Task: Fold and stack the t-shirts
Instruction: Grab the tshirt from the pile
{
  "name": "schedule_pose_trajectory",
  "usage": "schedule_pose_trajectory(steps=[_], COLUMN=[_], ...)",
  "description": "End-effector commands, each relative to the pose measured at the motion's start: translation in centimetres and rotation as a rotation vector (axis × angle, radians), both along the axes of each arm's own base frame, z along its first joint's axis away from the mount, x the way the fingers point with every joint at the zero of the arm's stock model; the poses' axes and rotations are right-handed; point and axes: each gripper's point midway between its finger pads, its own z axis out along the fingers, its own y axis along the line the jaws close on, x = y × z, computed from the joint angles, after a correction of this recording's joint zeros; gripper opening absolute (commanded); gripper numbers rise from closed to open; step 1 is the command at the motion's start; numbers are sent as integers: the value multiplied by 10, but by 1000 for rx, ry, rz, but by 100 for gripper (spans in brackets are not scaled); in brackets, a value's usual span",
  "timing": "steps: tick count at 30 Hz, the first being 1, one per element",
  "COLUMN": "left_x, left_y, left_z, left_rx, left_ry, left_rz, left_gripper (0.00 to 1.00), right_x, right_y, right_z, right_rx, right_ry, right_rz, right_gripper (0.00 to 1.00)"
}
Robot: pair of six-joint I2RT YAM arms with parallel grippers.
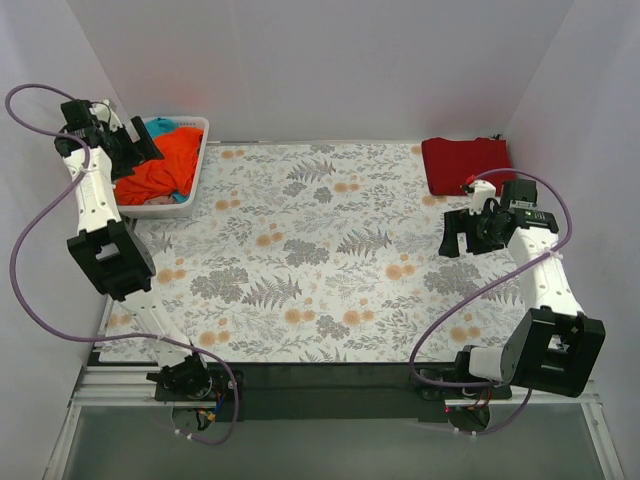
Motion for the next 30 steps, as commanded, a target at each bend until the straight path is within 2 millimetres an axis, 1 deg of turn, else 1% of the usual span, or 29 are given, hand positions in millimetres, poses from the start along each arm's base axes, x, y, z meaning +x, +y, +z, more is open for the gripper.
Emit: schedule_pose_trajectory(steps=[1, 2, 3, 4, 5, 6, 7, 8, 9, 10, 11, 14, 15, 16, 17, 18, 19, 20, 21, 22, 23, 24, 25, 28, 29, 30], left_x=[13, 21, 26, 32, 41, 47, 53, 66, 73, 79, 90, 107, 113, 116, 120, 121, 120, 124, 123, 118, 123, 122, 120, 117, 113, 111], left_y=[20, 27, 32, 35, 37, 37, 38, 40, 42, 44, 49, 48, 42, 40, 41, 43, 42, 42, 40, 36, 38, 37, 36, 39, 39, 39], left_z=[-24, -28, -36, -52, -56, -60, -63, -68, -69, -74, -82, -97, -114, -120, -124, -123, -122, -114, -89, -92, -77, -65, -46, -13, 12, 23], left_rx=[56, 73, 86, 77, 73, 57, 48, 38, 37, 46, 61, 107, 149, 174, 208, 217, 211, 209, 216, 202, 218, 227, 241, 271, 285, 290], left_ry=[47, 26, 31, 48, 30, 22, 17, 0, -16, -23, -41, -55, -34, -29, -32, -43, -48, -82, -134, -131, -186, -213, -245, -291, -327, -345], left_rz=[18, 25, 36, 33, 34, 36, 42, 44, 36, 38, 45, 10, -32, -45, -49, -48, -45, -47, -50, -54, -48, -44, -41, -14, -8, -7], left_gripper=[96, 96, 96, 96, 96, 96, 98, 98, 98, 98, 98, 98, 98, 98, 93, 78, 66, 56, 39, 28, 24, 23, 20, 0, 0, 0], right_x=[27, 31, 37, 42, 46, 55, 60, 63, 70, 72, 73, 69, 68, 65, 66, 65, 65, 65, 66, 66, 68, 69, 70, 71, 70, 71], right_y=[-7, -8, -11, -14, -18, -22, -24, -27, -27, -26, -22, -12, -11, -11, -12, -13, -13, -13, -13, -14, -14, -15, -15, -16, -16, -15], right_z=[16, 17, 21, 18, 17, 24, 17, 17, 25, 23, 24, 21, 20, 16, 16, 14, 11, 11, 10, 9, 11, 13, 14, 20, 21, 23], right_rx=[-48, -56, -69, -85, -117, -140, -146, -155, -155, -146, -125, -59, -52, -53, -59, -61, -60, -59, -62, -59, -63, -67, -69, -74, -76, -78], right_ry=[-63, -68, -81, -77, -86, -106, -78, -71, -88, -81, -80, -54, -51, -40, -43, -33, -22, -19, -18, -14, -19, -26, -29, -47, -52, -61], right_rz=[28, 39, 42, 54, 85, 91, 93, 98, 102, 106, 110, 102, 100, 99, 96, 94, 91, 89, 90, 89, 87, 84, 84, 89, 91, 98], right_gripper=[98, 98, 98, 98, 98, 98, 98, 98, 98, 98, 98, 98, 98, 98, 98, 98, 98, 98, 98, 98, 98, 98, 98, 98, 98, 98])
